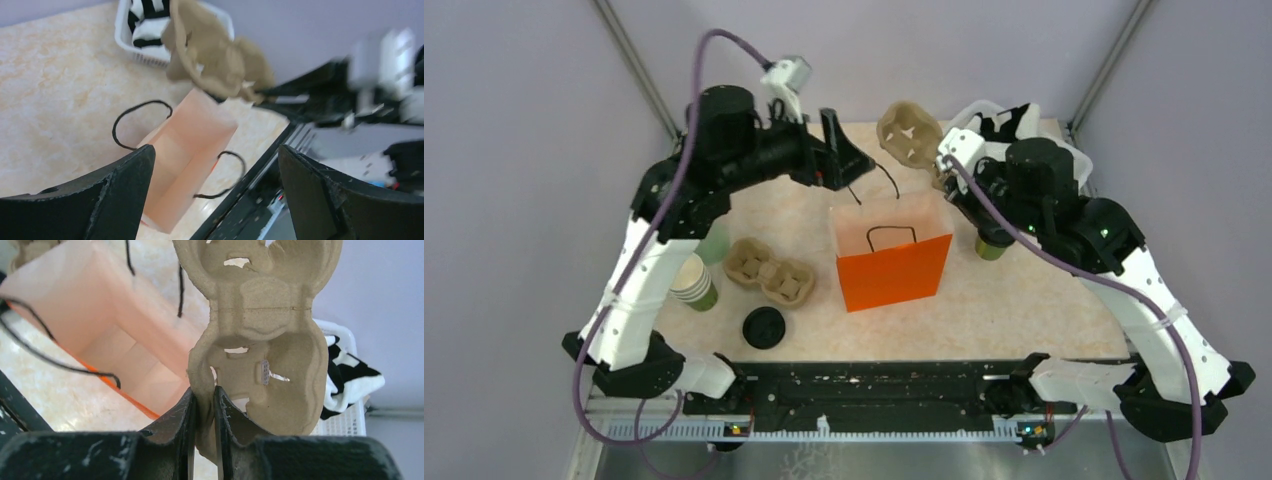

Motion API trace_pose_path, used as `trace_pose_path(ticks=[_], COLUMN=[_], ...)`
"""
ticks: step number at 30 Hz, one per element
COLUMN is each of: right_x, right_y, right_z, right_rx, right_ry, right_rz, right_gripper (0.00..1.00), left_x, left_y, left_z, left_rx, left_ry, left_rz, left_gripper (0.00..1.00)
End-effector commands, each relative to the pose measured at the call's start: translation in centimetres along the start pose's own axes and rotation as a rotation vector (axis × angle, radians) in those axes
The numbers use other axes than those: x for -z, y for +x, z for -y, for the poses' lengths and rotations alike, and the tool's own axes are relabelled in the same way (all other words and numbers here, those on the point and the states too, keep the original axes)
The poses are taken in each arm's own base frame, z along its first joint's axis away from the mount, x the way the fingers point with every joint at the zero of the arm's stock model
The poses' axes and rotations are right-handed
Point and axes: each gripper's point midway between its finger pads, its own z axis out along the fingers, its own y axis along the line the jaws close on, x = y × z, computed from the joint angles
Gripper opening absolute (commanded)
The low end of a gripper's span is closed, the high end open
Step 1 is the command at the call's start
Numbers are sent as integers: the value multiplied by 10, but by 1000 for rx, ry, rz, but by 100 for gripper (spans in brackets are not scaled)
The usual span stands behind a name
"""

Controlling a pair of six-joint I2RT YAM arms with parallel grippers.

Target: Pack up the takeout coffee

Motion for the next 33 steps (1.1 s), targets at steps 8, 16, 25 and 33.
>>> trace_pose_path(ticks=[8, 16, 25, 33], right_x=[-3, -3, -6, -10], right_y=[-18, -31, -34, -33], right_z=[-7, -24, -29, -28], right_rx=[310, 352, 375, 374], right_ry=[-75, -117, -121, -106], right_rz=[129, 148, 148, 136], right_gripper=[0, 0, 0, 0], left_x=[25, 15, 4, 2], left_y=[-52, -56, -38, -29], left_z=[-23, -18, -32, -36], left_rx=[504, 497, 535, 547], left_ry=[65, 135, 89, 76], left_rz=[57, 48, 3, -15], left_gripper=[84, 69, 40, 8])
